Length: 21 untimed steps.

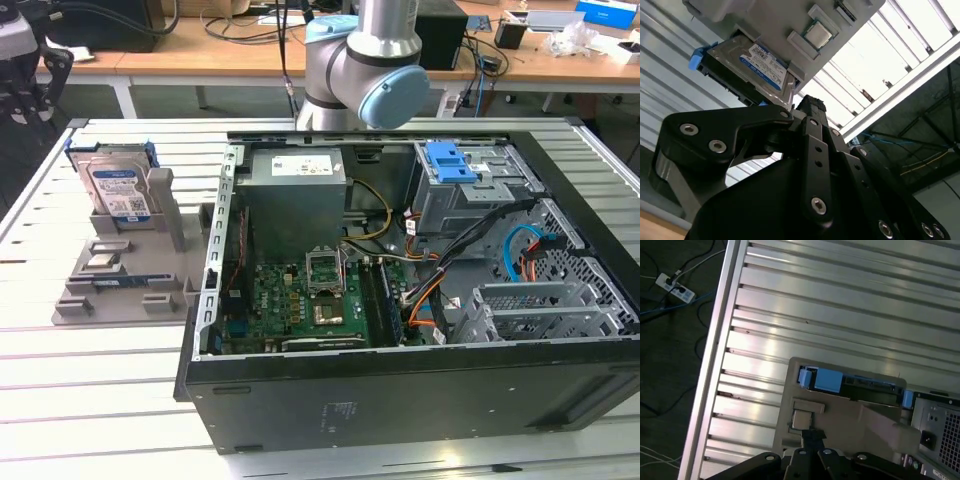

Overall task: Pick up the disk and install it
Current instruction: 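Pick up the disk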

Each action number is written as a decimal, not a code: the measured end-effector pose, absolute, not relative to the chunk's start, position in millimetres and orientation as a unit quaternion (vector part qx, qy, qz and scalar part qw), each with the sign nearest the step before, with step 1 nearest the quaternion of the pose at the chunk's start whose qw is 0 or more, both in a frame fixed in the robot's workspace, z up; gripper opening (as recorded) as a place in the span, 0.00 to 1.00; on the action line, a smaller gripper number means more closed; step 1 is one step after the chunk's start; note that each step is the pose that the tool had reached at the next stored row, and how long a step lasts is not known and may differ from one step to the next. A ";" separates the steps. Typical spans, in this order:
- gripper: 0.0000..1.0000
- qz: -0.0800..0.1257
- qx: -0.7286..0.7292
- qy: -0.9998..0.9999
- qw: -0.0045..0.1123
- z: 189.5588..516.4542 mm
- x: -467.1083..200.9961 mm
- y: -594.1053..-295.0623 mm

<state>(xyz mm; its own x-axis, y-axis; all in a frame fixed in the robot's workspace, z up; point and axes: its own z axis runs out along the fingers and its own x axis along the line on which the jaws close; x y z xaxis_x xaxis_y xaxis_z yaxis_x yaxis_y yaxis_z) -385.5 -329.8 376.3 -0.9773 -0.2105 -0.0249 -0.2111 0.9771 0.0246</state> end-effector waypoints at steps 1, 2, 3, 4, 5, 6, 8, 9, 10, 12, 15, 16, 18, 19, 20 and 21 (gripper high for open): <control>0.11 0.014 -0.113 0.993 0.011 376.3 -385.5 -329.8; 0.11 0.014 -0.119 0.993 0.011 376.3 -385.5 -329.8; 0.11 0.014 -0.127 0.992 0.011 376.3 -385.5 -329.8; 0.11 0.014 -0.132 0.991 0.011 376.3 -385.5 -329.8; 0.11 0.014 -0.141 0.990 0.011 376.3 -385.5 -329.8; 0.11 0.014 -0.147 0.989 0.010 376.3 -385.5 -329.8; 0.11 0.014 -0.155 0.988 0.010 376.3 -385.5 -329.8; 0.11 0.014 -0.173 0.985 0.010 376.3 -385.5 -329.8; 0.11 0.014 -0.182 0.983 0.010 376.3 -385.5 -329.8; 0.11 0.014 -0.193 0.981 0.010 376.3 -385.5 -329.8; 0.11 0.015 -0.216 0.976 0.009 376.3 -385.5 -329.8; 0.11 0.015 -0.221 0.975 0.009 376.3 -385.5 -329.8; 0.11 0.015 -0.232 0.973 0.009 376.3 -385.5 -329.8; 0.11 0.015 -0.239 0.971 0.009 376.3 -385.5 -329.8; 0.11 0.015 -0.246 0.969 0.009 376.3 -385.5 -329.8; 0.11 0.015 -0.255 0.967 0.009 376.3 -385.5 -329.8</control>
<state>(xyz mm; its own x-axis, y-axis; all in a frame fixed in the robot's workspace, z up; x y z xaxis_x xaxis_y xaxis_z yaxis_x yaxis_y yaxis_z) -385.5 -329.8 376.3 -0.8700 -0.4924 -0.0249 -0.4929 0.8697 0.0246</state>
